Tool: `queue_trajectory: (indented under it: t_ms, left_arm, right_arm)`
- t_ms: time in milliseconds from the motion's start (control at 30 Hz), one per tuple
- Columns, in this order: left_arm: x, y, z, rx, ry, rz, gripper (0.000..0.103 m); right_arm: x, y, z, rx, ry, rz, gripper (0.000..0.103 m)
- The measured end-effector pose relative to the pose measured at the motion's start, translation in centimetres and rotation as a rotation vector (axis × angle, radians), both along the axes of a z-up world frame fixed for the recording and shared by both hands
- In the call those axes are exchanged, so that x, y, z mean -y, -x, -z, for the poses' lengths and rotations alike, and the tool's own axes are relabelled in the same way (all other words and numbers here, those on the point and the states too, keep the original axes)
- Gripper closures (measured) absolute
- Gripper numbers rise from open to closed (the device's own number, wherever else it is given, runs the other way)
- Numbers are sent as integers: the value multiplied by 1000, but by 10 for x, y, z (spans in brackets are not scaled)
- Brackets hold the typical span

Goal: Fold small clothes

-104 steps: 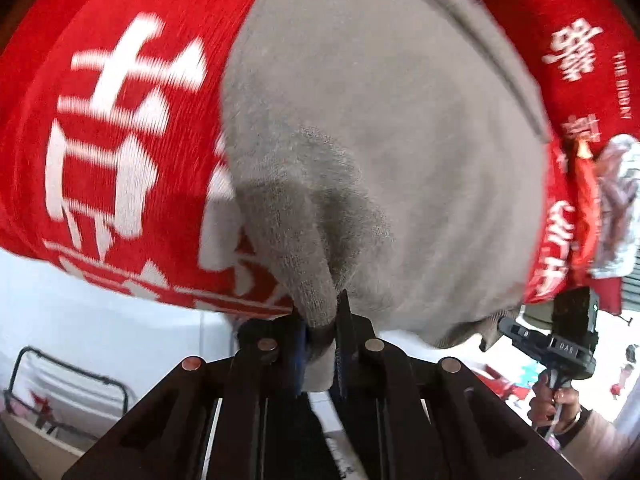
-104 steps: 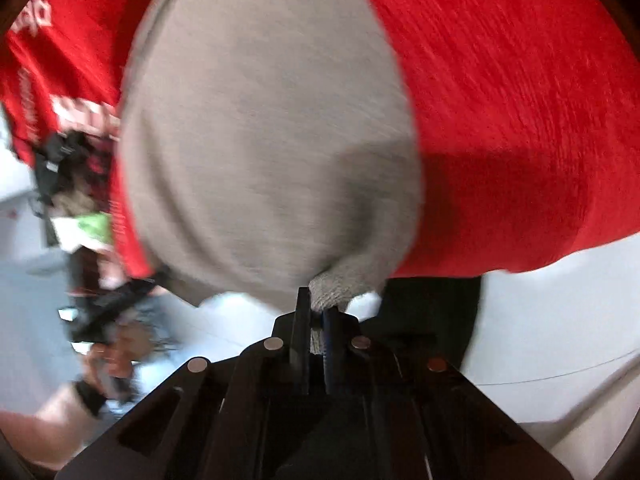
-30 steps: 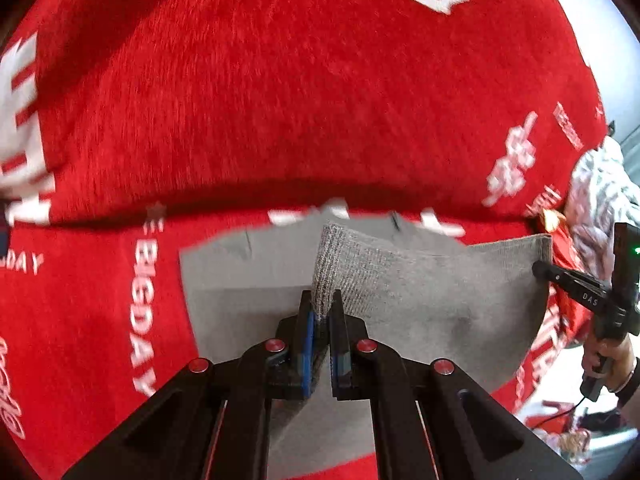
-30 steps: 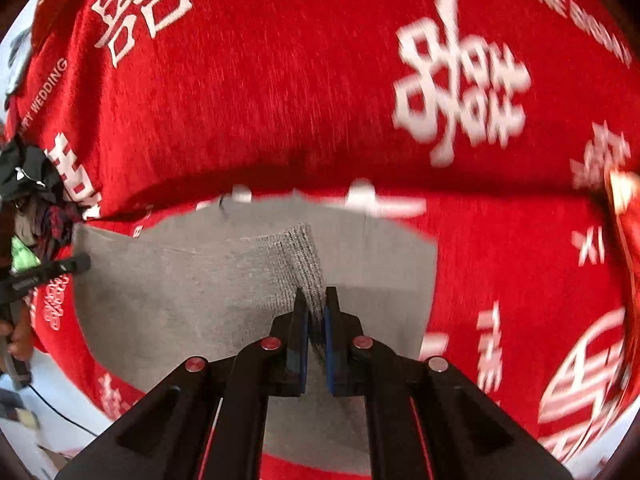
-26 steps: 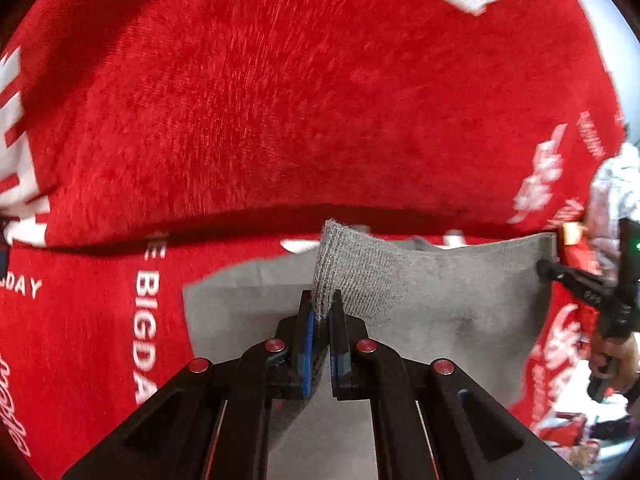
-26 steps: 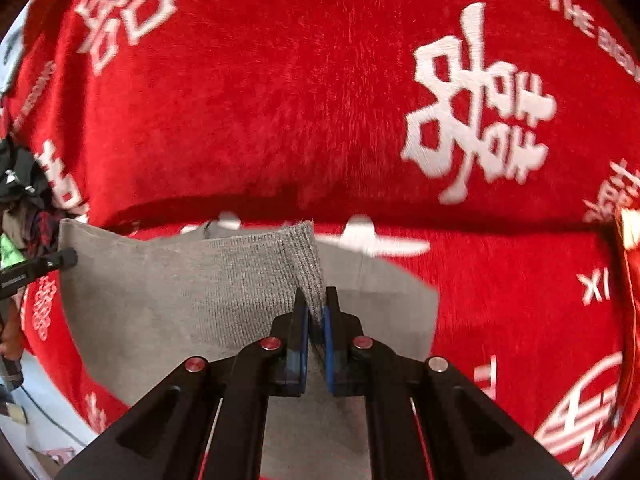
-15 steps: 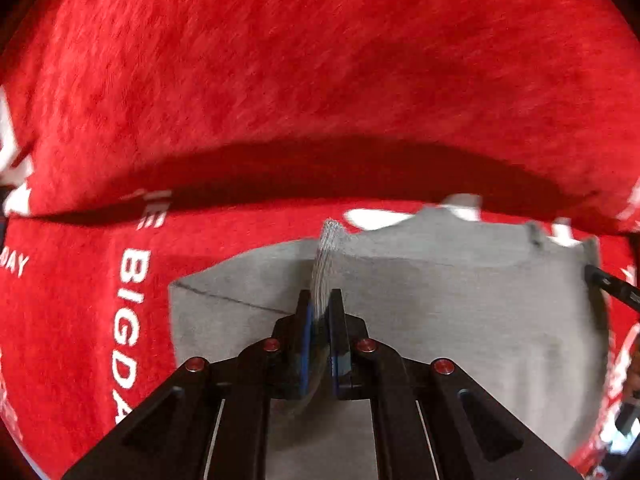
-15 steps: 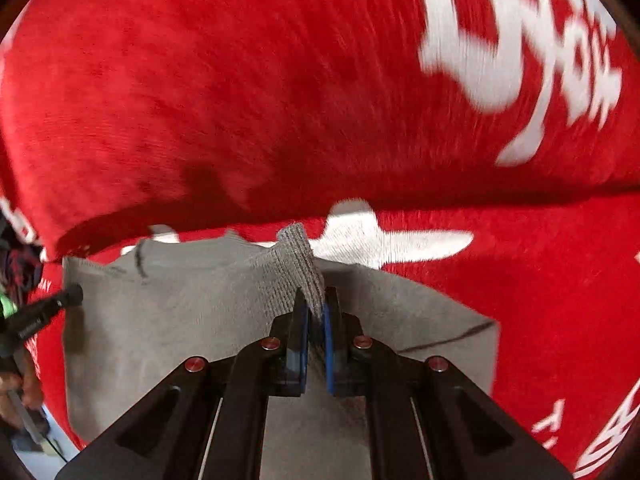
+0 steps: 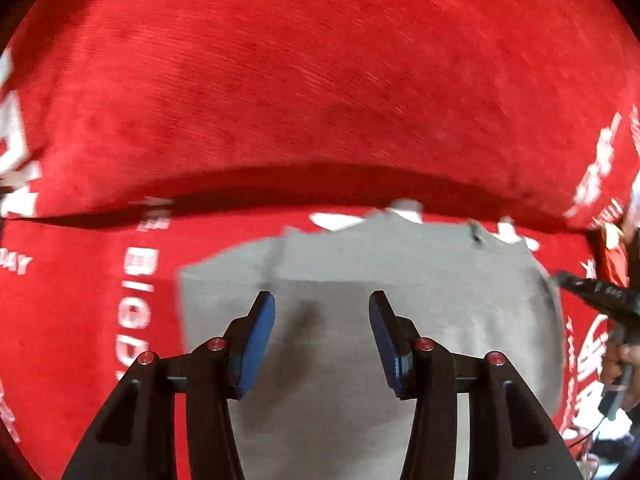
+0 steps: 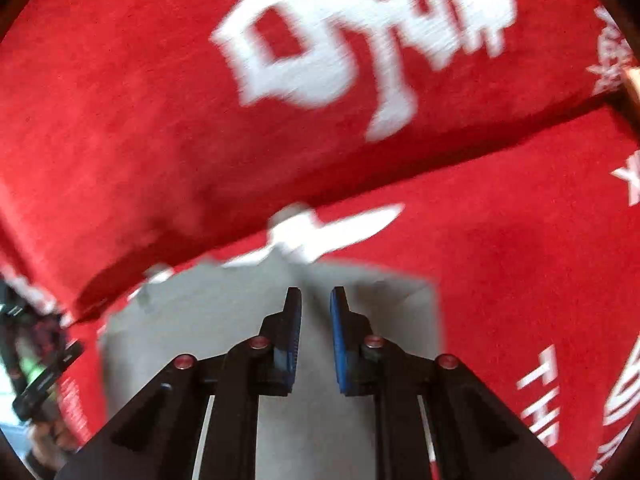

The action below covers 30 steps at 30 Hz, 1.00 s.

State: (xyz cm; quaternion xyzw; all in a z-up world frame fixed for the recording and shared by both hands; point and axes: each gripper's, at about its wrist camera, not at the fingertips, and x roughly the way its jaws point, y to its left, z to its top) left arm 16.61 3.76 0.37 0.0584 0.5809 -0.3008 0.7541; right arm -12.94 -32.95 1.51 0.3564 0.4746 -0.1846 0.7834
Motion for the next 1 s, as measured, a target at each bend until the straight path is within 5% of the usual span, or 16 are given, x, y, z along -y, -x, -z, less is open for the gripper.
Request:
queue_trajectory:
  t_ms: [167, 233, 467, 567, 600, 633, 667, 767, 867, 1000]
  left_arm:
    - [13, 8, 50, -90, -49, -59, 53]
    - [4, 12, 50, -73, -9, -54, 53]
    - [-49, 29, 32, -102, -93, -56, 53]
    - [-76, 43, 18, -150, -58, -84, 52]
    - [-84, 48, 14, -170, -40, -95, 46]
    - [-97, 59, 11, -197, -25, -126, 26]
    - [-107, 67, 9, -205, -18, -157, 21]
    - [-130, 88, 17, -286, -6, -233, 21]
    - [-150, 104, 34, -376, 21, -340, 21]
    - [-161, 113, 47, -449, 67, -440, 22]
  right_arm:
    - [-29, -4, 38, -35, -43, 5, 91]
    - [-29, 0, 40, -13, -21, 26, 98]
    - [-3, 26, 27, -71, -9, 86, 100]
    - [-6, 44, 18, -76, -31, 91, 94]
    - [-12, 51, 14, -58, -62, 66, 94]
    - [-16, 57, 13, -47, -85, 50, 94]
    - [-24, 63, 12, -39, -119, 32, 93]
    - [-48, 92, 12, -27, -233, 9, 85]
    - [-79, 128, 22, -30, -345, 56, 59]
    - [-93, 185, 41, -29, -467, 237, 58]
